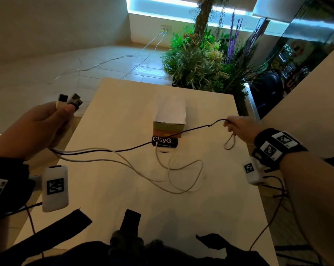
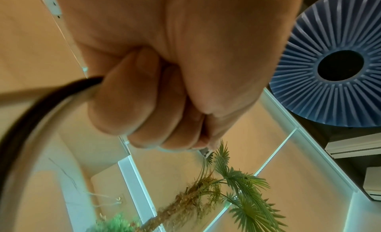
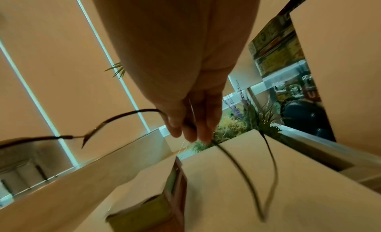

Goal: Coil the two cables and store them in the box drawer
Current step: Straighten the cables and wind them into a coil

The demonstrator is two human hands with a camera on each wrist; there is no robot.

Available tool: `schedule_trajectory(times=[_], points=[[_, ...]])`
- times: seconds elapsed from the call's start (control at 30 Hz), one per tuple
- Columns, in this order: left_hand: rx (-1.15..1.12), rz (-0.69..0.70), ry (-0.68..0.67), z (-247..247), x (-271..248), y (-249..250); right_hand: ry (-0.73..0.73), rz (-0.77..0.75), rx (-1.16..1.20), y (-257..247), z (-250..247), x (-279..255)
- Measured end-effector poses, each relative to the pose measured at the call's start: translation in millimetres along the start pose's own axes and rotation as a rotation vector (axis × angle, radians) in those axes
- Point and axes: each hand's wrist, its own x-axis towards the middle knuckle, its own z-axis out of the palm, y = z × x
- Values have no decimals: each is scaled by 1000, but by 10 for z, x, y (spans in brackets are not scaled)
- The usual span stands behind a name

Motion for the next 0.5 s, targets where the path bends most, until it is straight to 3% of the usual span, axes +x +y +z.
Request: schedule_trajectory(times=[0.13,0.2,0.3,0.4,0.5], points=[[-199,52,-46,357,-59,217,-352,26,-137,-331,258,-80],[-284,101,-81,562,-58,338,-364,-11,-177,-579,300,-139],[-418,151,-132,864,-26,519,-204,-202,165,-1129,273,-281],[-518,210,-182,1177,-54,794,-327,-410,669,-1784,277,-513],[-556,272,-216,1322,-105,1052,-383,-534,692,-2122,390,-625]])
